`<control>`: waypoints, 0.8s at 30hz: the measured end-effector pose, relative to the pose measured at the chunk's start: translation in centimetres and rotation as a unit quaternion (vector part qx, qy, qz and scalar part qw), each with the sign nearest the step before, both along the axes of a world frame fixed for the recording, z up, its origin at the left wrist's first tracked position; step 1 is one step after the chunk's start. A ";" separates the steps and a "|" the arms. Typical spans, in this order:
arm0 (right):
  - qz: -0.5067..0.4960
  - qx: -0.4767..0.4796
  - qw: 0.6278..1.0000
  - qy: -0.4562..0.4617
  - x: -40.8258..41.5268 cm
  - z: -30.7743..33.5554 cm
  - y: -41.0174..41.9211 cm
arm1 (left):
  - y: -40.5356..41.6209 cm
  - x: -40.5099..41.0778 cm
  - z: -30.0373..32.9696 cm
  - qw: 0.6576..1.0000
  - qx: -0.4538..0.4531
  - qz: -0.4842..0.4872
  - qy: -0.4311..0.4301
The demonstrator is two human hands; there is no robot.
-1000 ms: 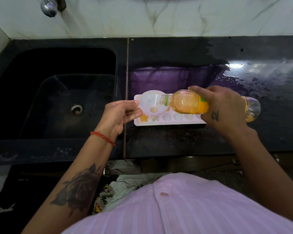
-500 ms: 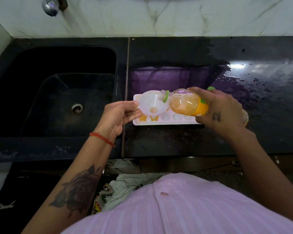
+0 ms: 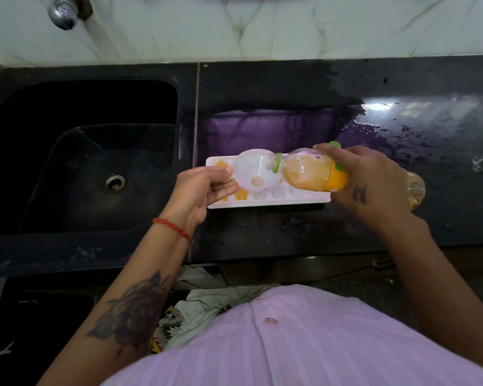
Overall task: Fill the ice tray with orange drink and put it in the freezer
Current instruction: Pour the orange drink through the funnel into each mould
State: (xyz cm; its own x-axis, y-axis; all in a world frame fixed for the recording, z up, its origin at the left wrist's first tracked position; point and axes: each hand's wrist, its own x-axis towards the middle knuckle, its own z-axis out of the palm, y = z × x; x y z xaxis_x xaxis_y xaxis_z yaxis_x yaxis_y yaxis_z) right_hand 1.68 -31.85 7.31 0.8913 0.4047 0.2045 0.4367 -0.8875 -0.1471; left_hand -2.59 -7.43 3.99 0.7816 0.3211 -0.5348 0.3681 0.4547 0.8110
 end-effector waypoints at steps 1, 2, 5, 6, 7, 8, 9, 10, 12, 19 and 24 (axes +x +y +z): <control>0.000 -0.005 1.000 -0.005 0.1 0.0 -0.1 | -0.1 0.1 0.0 1.000 0.000 -0.001 0.002; -0.001 -0.012 1.000 -0.010 0.1 -0.1 -0.2 | -0.2 0.1 -0.1 1.000 0.001 -0.002 0.003; -0.002 -0.026 0.999 -0.019 0.4 -0.2 -0.4 | -0.4 0.2 -0.2 1.000 0.004 -0.005 0.006; -0.002 -0.029 0.999 -0.020 0.5 -0.3 -0.5 | -0.4 0.2 -0.2 1.000 0.006 -0.005 0.007; -0.001 -0.032 0.999 -0.022 0.6 -0.4 -0.6 | -0.4 0.2 -0.2 1.000 0.007 -0.005 0.008; -0.001 -0.036 0.999 -0.023 0.7 -0.5 -0.6 | -0.5 0.2 -0.2 1.000 0.008 -0.005 0.010; -0.001 -0.040 0.999 -0.024 0.8 -0.5 -0.6 | -0.5 0.2 -0.2 1.000 0.008 -0.004 0.012; 0.000 -0.044 0.999 -0.024 0.9 -0.6 -0.7 | -0.5 0.3 -0.2 1.000 0.009 -0.004 0.012; 0.001 -0.044 0.999 -0.022 1.0 -0.6 -0.7 | -0.5 0.3 -0.2 1.000 0.010 -0.004 0.014; 0.002 -0.020 1.000 -0.012 0.7 -0.4 -0.5 | -0.4 0.2 0.1 1.000 0.009 0.000 0.014; -0.010 0.014 1.000 0.018 0.6 -0.1 -0.9 | -0.6 0.4 0.4 1.000 0.003 -0.004 -0.003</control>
